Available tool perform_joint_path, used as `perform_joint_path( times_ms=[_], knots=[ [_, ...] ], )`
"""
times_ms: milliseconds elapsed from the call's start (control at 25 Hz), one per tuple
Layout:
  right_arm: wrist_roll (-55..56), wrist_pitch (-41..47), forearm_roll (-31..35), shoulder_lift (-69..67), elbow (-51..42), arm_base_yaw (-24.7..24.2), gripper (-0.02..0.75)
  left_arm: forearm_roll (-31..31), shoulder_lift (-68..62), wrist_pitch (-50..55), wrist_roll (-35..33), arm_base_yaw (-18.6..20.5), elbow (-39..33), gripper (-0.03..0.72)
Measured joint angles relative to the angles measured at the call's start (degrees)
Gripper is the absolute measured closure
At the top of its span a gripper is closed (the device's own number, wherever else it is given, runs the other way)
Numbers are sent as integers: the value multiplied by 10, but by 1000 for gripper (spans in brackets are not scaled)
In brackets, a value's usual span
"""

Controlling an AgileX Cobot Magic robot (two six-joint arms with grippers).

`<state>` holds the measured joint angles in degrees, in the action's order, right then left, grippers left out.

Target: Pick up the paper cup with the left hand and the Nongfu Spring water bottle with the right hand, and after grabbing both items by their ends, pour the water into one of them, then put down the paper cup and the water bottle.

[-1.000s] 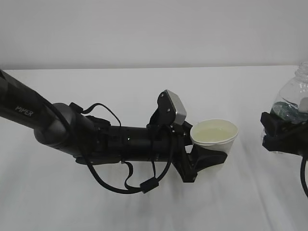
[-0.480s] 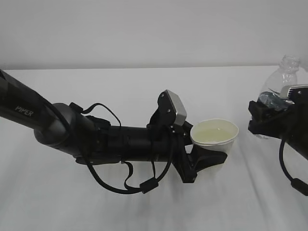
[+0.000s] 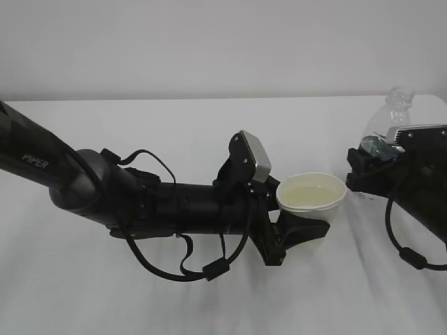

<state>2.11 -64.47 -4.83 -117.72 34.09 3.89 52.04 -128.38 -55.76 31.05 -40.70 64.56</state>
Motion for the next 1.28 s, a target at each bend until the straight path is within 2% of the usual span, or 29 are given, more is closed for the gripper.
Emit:
perform_joint_path(
  times_ms=[760,840,1040,1280],
  knots=[
    [1,-7,-29,-64,54,0,301,0,0,1,-1,0,0,263],
    [1,-8,-31,-65,54,0,260,0,0,2,-1,0,0,263],
    [1,-9,-31,-66,54,0,97,0,0,6,-2,0,0,263],
    [1,-9,-32,-66,54,0,68,0,0,7,-2,0,0,263]
  ],
)
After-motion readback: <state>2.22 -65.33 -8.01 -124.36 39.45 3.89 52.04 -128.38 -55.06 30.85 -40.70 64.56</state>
